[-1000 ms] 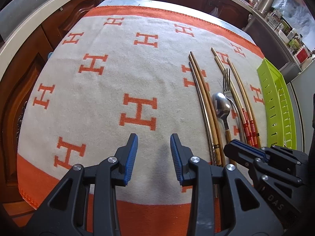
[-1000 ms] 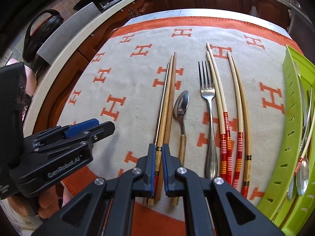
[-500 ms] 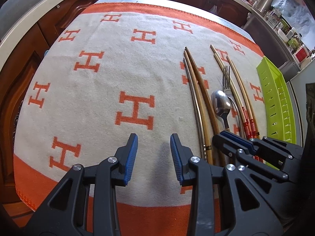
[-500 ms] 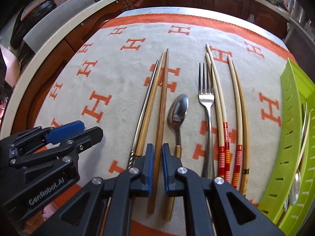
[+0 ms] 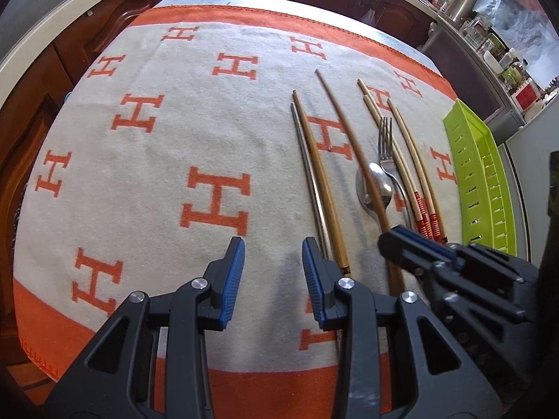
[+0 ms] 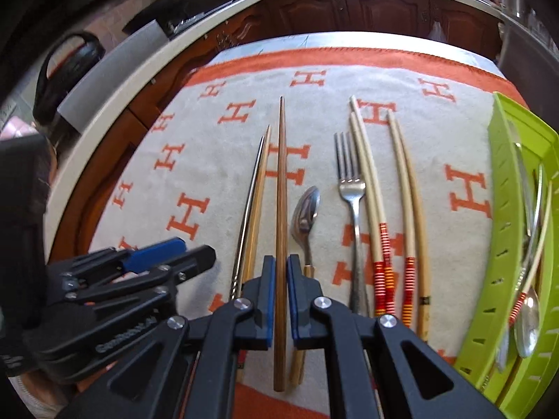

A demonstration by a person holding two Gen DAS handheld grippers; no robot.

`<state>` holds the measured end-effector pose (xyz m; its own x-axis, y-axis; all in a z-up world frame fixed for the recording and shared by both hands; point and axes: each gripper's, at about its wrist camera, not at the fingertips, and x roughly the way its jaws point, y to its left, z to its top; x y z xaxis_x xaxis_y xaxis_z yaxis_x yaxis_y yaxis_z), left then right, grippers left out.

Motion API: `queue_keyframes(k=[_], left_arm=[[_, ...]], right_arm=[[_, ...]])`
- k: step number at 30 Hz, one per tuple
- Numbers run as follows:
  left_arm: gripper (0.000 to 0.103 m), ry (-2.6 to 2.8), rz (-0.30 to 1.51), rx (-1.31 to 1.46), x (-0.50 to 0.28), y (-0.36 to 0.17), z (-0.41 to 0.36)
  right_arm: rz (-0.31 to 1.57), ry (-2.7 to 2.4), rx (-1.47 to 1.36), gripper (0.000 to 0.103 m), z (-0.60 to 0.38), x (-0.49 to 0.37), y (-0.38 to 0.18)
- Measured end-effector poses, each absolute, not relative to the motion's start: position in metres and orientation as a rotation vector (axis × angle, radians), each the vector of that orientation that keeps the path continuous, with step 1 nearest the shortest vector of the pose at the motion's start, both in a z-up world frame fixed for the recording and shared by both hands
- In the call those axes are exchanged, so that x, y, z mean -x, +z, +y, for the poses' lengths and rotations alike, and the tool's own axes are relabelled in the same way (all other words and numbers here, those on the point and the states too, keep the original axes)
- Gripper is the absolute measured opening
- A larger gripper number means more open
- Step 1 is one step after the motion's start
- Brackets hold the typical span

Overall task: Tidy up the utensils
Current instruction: 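Lift the brown chopstick with the right tool while the left tool grasps a steel chopstick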

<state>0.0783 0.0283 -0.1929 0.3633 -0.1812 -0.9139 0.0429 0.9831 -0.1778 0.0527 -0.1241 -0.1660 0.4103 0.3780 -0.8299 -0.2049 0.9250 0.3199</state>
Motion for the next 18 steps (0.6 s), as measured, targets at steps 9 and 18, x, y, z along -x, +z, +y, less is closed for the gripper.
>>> queue_keyframes(k=[9, 18], left_arm=[[0.031, -0.157, 1.214, 0.080, -0.080, -0.199, 0.005], [0.031, -0.135, 1.215, 0.027, -0.080, -0.200, -0.009]], right_arm=[[1.040, 0.320, -0.262, 0.006, -0.165, -0.039, -0.151], [1.018, 0.288, -0.300, 0.006, -0.190, -0.030, -0.148]])
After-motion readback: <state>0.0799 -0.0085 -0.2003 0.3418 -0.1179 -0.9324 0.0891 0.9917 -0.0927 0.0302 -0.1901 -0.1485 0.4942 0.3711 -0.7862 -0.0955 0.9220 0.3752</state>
